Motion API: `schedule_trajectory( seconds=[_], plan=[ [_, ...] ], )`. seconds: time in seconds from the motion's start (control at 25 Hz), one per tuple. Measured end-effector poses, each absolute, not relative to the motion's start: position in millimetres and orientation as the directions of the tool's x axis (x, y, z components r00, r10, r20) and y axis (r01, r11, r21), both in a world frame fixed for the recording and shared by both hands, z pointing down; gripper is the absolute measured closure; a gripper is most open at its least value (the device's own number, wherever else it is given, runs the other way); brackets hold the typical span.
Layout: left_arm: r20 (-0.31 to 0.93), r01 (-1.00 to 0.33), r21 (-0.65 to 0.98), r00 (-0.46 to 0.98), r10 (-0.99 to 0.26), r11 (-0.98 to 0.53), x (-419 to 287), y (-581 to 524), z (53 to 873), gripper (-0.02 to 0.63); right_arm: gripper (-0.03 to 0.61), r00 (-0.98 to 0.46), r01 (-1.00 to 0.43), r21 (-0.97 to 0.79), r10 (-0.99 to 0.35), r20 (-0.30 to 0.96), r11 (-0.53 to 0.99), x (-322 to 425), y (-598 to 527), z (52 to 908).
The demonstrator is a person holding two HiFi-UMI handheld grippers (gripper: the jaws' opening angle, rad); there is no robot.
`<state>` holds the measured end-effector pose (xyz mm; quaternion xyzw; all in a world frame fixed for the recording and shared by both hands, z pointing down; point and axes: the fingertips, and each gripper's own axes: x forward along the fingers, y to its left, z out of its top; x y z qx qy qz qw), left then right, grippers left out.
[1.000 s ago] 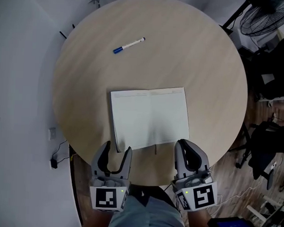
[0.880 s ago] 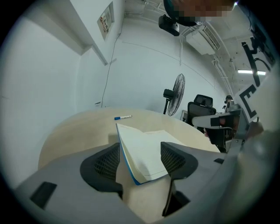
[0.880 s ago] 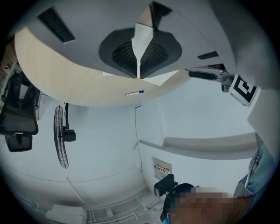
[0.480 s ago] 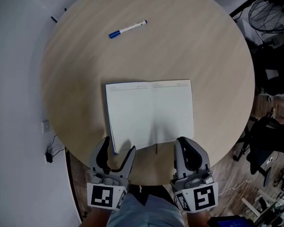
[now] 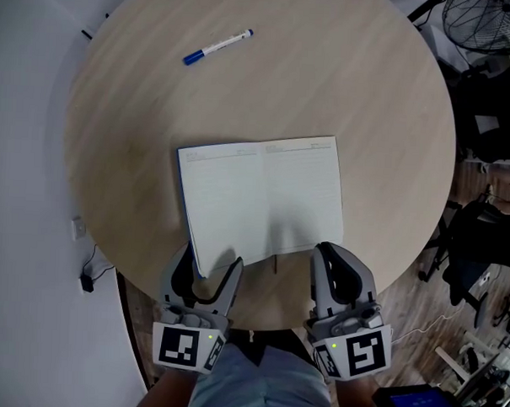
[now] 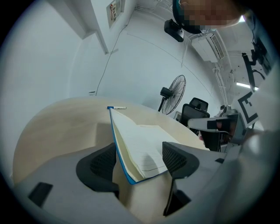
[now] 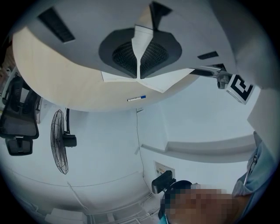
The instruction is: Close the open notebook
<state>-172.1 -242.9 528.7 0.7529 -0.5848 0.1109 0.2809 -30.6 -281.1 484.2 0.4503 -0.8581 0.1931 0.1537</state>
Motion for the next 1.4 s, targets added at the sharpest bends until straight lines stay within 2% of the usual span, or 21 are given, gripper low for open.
schedule_trajectory(
  seconds=[0.72, 1.4],
  plan=[
    [0.399, -0.875, 0.272, 0.481, -0.781, -0.400, -77, -256, 451, 0.282, 0.529, -0.478, -0.878, -0.199, -0.810, 0.341, 0.434, 34, -284, 427],
    [0.426, -0.725, 0.319, 0.685, -0.591, -0.611, 12, -270, 480, 0.281, 0.529, -0.312, -0.946, -0.213, -0.871, 0.379, 0.246, 108, -274, 454]
  ],
)
